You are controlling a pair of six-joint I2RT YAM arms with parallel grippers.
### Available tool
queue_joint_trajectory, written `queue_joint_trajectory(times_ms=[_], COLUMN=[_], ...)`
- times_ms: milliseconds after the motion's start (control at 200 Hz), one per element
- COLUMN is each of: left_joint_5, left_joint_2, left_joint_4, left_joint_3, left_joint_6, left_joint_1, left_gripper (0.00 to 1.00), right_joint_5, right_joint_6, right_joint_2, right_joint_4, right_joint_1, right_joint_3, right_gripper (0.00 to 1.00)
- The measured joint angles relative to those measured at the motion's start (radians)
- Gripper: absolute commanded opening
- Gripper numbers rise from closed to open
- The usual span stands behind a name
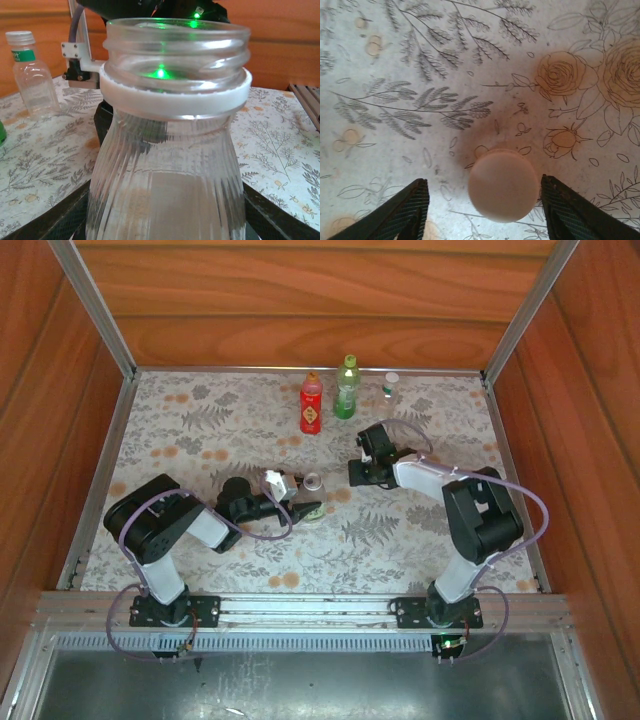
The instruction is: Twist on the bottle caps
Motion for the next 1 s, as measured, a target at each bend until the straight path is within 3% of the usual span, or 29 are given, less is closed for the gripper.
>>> queue_joint_trajectory(times_ms=[280,999], left_joint_5=[0.000,0.000], left_joint_2=[0.000,0.000], left_joint_4=[0.002,0.003], left_joint_3=[-0.002,-0.002], left_joint_6=[0.000,0.000], left_joint_1=[0.000,0.000], left_gripper=[0.63,0.63], right_joint_5=[0.002,-0.002], right_joint_6=[0.006,-0.003], right_joint_2=[0.044,0.072], right_joint_4=[-0.049,-0.145], right_joint_1=[-0.008,-0.013], right_joint_3=[0.045,0.094], right_gripper=[0.52,0.47])
